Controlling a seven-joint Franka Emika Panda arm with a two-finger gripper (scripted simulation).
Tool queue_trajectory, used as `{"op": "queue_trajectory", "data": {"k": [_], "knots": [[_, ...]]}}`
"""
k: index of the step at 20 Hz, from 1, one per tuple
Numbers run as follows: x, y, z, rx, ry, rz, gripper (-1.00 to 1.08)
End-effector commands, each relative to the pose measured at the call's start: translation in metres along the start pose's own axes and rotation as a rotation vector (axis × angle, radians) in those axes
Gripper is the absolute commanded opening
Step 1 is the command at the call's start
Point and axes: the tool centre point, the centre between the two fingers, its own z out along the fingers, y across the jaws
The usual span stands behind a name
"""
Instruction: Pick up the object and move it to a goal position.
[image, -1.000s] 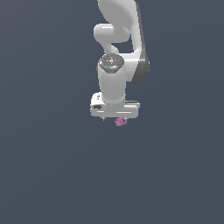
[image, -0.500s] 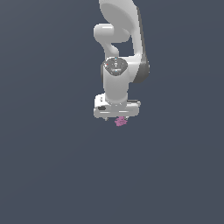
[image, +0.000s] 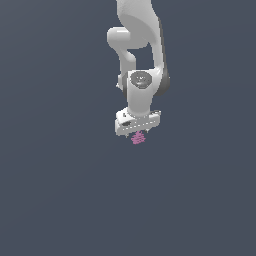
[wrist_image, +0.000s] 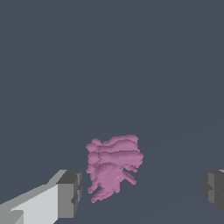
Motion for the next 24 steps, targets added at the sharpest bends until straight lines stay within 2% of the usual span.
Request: {"op": "queue_trajectory", "data": {"k": [1,7,14,24], "knots": [[-0.007,-0.007,0.007,-0.005,0.004,-0.054,1.0],[-0.016,-0.015,0.015,-0.009,0.008,-0.118,1.0],[-0.017,-0.015,0.02,-0.009,0.007,-0.117,1.0],[-0.017,-0.015,0.061,-0.009,0.008,-0.122,1.0]]}}
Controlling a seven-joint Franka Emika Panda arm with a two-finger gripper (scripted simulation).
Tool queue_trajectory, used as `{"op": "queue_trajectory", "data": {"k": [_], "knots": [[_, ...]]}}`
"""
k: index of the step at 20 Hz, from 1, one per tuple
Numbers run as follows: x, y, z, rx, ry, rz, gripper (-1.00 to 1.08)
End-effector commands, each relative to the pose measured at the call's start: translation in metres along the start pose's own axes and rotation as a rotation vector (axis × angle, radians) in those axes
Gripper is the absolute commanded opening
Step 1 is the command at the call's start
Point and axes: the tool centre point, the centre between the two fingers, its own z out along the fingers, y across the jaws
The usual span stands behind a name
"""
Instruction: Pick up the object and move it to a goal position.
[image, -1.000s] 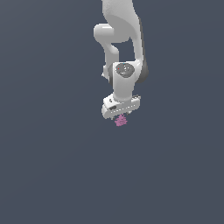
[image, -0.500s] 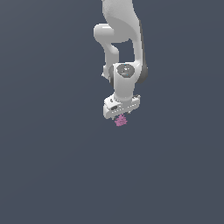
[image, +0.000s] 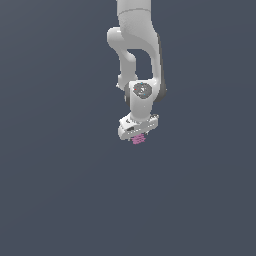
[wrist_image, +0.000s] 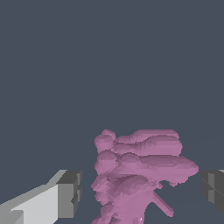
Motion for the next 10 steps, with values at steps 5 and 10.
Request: {"op": "queue_trajectory", "data": {"k": [5,10], "knots": [[0.0006,0.0002,0.0095,-0.001,0.001,-0.001,-1.0],[0.0006,0.0002,0.0095,-0.001,0.001,-0.001,-1.0]]}}
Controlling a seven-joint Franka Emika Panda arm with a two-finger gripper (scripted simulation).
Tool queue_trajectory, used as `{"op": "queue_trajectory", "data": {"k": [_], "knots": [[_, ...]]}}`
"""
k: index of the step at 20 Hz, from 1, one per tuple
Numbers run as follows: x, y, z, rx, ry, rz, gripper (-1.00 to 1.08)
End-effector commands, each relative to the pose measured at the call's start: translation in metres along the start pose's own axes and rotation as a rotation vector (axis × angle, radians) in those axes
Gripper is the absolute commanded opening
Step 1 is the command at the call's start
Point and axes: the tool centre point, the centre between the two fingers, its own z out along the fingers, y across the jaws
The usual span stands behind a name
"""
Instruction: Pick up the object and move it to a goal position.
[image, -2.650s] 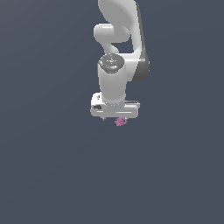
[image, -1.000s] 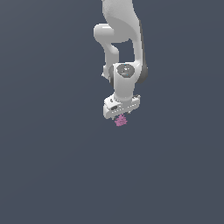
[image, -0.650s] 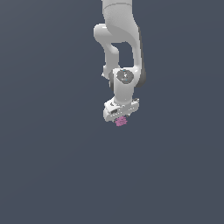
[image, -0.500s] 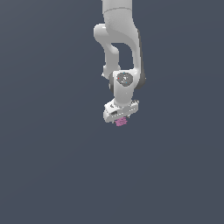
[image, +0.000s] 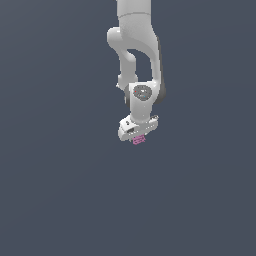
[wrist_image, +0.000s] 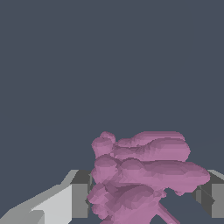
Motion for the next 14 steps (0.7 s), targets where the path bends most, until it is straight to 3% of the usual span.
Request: {"op": "queue_trajectory", "data": {"k": [1,14], "knots": [[-0.001,0.0,0.001,0.001,-0.002,0.0,-1.0],[0.007,0.005,-0.02,0.0,0.0,0.0,-1.0]]}}
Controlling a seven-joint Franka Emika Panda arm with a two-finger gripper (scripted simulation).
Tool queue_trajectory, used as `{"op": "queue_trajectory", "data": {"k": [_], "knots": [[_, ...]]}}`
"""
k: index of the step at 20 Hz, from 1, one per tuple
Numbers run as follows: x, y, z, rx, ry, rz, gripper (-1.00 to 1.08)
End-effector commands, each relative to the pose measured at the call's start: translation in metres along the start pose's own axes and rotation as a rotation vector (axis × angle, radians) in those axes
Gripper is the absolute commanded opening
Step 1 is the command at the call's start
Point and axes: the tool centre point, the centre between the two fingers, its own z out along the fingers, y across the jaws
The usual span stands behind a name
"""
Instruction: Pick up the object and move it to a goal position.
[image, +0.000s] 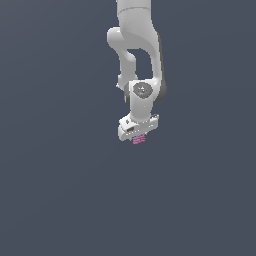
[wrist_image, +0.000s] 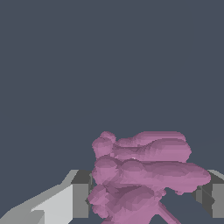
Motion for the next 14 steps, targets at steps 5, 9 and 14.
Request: {"op": "queue_trajectory", "data": {"k": [5,9,14], "knots": [[0.013,0.008,-0.034,0.0,0.001,0.0,-1.0],[0.024,0.015,-0.065,0.001,0.001,-0.001,-1.0],[0.041,0.026,-0.107,0.002,0.0,-0.001,-1.0]]}}
